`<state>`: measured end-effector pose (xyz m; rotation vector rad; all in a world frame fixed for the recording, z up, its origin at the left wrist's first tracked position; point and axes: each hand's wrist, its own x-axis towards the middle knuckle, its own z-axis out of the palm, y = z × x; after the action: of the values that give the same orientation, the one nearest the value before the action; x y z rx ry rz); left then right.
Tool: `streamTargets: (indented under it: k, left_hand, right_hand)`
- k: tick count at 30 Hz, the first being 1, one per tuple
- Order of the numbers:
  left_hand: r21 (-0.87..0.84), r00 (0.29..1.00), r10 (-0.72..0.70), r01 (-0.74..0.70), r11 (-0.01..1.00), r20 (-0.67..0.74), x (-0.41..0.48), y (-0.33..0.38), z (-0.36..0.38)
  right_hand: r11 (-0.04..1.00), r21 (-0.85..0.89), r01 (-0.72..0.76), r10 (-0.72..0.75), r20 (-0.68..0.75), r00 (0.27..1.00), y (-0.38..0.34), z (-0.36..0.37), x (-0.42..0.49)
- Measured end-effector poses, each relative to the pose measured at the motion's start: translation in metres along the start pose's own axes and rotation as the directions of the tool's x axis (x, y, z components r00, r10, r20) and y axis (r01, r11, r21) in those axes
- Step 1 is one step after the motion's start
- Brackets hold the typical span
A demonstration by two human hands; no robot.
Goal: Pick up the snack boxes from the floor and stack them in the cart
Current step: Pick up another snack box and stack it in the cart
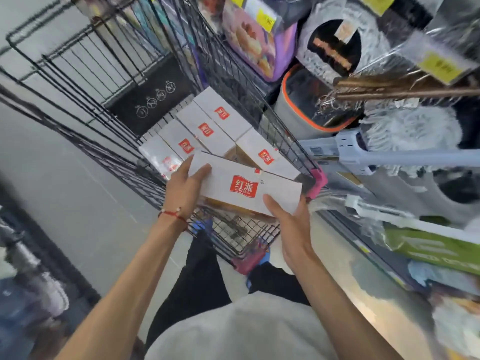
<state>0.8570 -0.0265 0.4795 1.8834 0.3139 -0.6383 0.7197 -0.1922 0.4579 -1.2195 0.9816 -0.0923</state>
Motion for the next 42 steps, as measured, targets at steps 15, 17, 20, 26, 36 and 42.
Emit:
streamTargets:
  k: [15,17,20,26,36,42]
  left_hand:
    - [0.171,0.924,-0.107,0.046,0.984,0.368,0.146,-0.029,0.052]
    - [0.187,0.916,-0.121,0.051,0.981,0.382,0.156,-0.033,0.063]
    - [0.215,0.916,-0.123,0.041,0.976,0.381,0.175,-0.043,0.075]
    - [0.280,0.939,-0.036,-0.065,0.958,0.343,0.209,-0.059,0.092]
    - [0.478,0.886,0.259,-0.431,0.766,0.384,0.231,-0.089,0.102]
    - [0.492,0.764,0.426,-0.641,0.589,0.485,0.216,-0.103,0.084]
  right_hand:
    - [0.995,0.100,0.003,0.038,-0.410,0.911,0.054,0.048,0.052]
    - [0.991,0.120,0.054,0.004,-0.442,0.897,0.061,0.046,0.061]
    - [0.992,0.109,0.071,-0.013,-0.458,0.889,0.077,0.048,0.081]
    - [0.991,0.130,-0.031,0.091,-0.493,0.865,0.118,0.058,0.115]
    - [0.967,0.224,-0.118,0.210,-0.449,0.869,0.154,0.051,0.143]
    - [0.972,0.216,-0.094,0.192,-0.490,0.850,0.154,0.053,0.144]
